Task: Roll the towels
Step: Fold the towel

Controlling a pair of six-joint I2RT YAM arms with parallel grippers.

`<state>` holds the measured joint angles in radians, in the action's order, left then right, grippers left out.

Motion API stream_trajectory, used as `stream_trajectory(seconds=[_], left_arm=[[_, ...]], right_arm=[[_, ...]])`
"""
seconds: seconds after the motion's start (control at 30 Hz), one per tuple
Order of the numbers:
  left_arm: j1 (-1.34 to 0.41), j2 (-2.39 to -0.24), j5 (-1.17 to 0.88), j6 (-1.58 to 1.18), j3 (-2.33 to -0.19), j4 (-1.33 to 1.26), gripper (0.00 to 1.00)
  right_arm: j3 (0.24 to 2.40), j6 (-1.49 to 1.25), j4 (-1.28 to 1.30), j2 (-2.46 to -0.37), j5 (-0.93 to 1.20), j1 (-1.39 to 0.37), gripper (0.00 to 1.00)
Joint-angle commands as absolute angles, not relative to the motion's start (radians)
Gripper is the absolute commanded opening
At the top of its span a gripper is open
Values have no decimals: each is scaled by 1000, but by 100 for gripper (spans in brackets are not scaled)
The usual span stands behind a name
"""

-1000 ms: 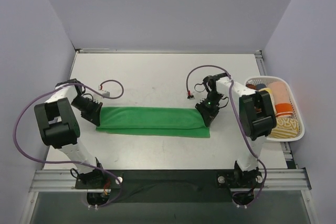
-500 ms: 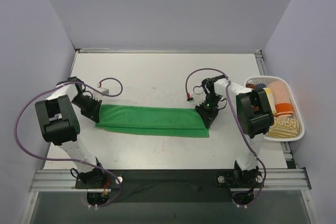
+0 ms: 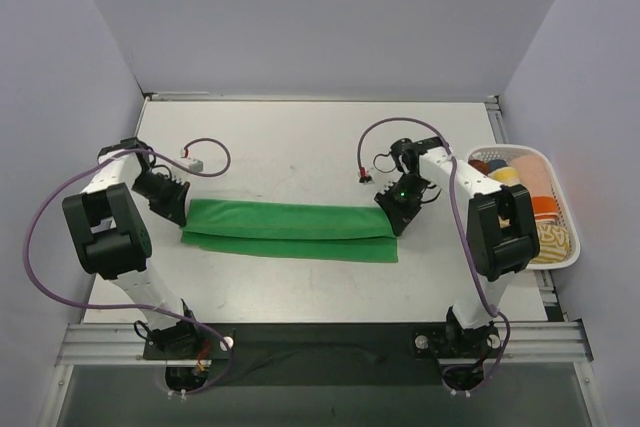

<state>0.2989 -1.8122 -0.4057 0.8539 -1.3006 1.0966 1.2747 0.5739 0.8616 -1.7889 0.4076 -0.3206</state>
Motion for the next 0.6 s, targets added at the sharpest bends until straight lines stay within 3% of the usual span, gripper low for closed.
stream_trajectory(seconds=[0.0, 0.3, 0.4, 0.43, 0.47, 0.57], left_arm=[[311, -1796, -439, 896, -1327, 1134, 0], [311, -1844, -417, 879, -1295, 1088, 0], [310, -1841, -420, 884, -1293, 1083, 4], [310, -1835, -428, 891, -1292, 1094, 14], [311, -1813, -443, 903, -1295, 1104, 19], [305, -1751, -524, 957, -1308, 1161, 27]], right_arm=[[1232, 591, 939, -1770, 399, -336, 0], [1190, 552, 847, -1876, 396, -360, 0], [1195, 566, 864, -1856, 397, -360, 14], [1196, 572, 873, -1847, 399, -360, 26], [1209, 590, 890, -1835, 413, -360, 31], [1245, 601, 963, -1783, 466, -359, 33]])
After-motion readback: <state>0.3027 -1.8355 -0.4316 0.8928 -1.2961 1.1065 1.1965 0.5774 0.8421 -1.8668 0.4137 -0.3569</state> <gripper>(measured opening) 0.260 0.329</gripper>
